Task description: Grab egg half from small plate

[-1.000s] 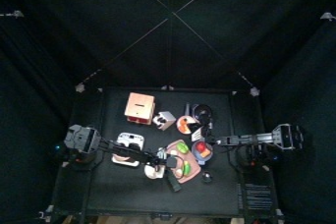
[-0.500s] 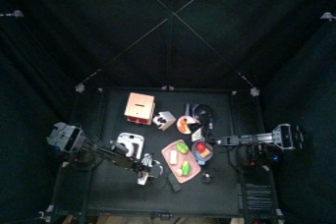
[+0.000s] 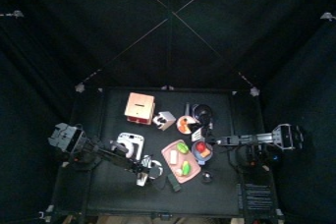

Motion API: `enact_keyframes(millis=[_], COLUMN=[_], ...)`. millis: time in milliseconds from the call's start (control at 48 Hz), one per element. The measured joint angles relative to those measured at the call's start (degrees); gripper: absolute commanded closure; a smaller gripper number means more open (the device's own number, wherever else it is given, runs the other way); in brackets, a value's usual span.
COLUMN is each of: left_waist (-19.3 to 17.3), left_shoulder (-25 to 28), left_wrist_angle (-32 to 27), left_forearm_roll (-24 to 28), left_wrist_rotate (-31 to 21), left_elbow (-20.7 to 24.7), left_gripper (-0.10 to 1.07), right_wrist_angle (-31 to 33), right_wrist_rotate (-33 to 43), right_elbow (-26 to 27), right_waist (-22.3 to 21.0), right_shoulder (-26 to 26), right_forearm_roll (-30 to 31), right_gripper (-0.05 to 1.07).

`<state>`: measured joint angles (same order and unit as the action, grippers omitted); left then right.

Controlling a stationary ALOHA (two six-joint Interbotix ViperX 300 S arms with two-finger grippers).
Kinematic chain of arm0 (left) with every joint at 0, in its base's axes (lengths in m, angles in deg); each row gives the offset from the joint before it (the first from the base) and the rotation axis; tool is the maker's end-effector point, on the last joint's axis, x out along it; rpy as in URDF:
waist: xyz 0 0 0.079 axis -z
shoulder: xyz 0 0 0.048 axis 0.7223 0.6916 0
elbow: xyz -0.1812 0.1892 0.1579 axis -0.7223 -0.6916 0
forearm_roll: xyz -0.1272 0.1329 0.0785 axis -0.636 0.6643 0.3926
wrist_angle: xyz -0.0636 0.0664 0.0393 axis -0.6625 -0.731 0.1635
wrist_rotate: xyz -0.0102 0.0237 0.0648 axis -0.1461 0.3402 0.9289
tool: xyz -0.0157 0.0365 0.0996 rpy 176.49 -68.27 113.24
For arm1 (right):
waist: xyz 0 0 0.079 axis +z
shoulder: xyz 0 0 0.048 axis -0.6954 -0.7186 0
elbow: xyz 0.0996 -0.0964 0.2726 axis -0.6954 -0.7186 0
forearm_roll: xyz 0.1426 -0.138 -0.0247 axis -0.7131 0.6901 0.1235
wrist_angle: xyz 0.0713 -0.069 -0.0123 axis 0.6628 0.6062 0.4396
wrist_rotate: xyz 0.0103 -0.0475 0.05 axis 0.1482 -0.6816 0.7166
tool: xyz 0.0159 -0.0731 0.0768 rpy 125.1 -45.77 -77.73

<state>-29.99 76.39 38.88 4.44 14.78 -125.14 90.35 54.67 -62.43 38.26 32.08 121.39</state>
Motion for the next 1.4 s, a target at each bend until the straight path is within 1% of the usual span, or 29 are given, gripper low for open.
enact_keyframes(millis=[333,875,1146,1271,1396], left_waist=[-1.76,-1.85,-1.85,-1.85,-1.85], left_shoulder=[1.23,3.69,3.78,3.87,3.87], left_wrist_angle=[0.0,0.09,0.18,0.18,0.09], left_forearm_roll=[0.0,0.0,-0.09,-0.09,-0.09], left_wrist_rotate=[-0.09,-0.09,-0.09,-0.09,-0.09], left_elbow=[0.09,1.23,1.41,1.41,1.41], left_gripper=[0.07,0.08,0.1,0.13,0.2], right_wrist_angle=[-0.09,0.0,-0.09,0.0,0.0], right_wrist_rotate=[0.0,0.0,0.09,0.09,0.0], right_elbow=[0.0,0.0,0.0,0.0,0.0], right_waist=[0.0,0.0,0.0,0.0,0.0], right_shoulder=[-0.09,-0.09,-0.09,-0.09,-0.09], right_forearm_roll=[-0.09,-0.09,-0.09,-0.09,-0.09], right_gripper=[0.75,0.75,0.75,0.75,0.75])
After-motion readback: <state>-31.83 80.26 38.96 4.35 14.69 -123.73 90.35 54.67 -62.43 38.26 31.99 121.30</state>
